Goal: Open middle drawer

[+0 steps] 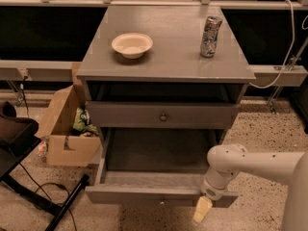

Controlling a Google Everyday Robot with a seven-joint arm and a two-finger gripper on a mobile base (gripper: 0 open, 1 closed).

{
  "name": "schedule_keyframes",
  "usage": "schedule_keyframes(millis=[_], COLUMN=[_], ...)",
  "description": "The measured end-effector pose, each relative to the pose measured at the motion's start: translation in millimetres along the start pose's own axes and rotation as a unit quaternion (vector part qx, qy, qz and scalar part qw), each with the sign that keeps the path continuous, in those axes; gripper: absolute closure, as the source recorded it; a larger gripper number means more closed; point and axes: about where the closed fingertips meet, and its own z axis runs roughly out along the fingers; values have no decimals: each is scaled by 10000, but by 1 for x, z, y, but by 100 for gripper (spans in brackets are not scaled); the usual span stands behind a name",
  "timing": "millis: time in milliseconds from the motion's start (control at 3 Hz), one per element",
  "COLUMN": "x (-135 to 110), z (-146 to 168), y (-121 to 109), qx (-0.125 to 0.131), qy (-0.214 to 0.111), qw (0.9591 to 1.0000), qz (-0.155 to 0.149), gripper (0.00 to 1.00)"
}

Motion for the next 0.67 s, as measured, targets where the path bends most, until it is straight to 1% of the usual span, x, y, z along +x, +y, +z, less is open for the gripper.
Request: schedule_keyframes(millis=[333,667], x=[-17,-38], z=[-43,-131], y=[1,12], qx=[233,597], qy=[147,267], qw=[9990,9943], qz=[-356,-845], gripper=[0,0])
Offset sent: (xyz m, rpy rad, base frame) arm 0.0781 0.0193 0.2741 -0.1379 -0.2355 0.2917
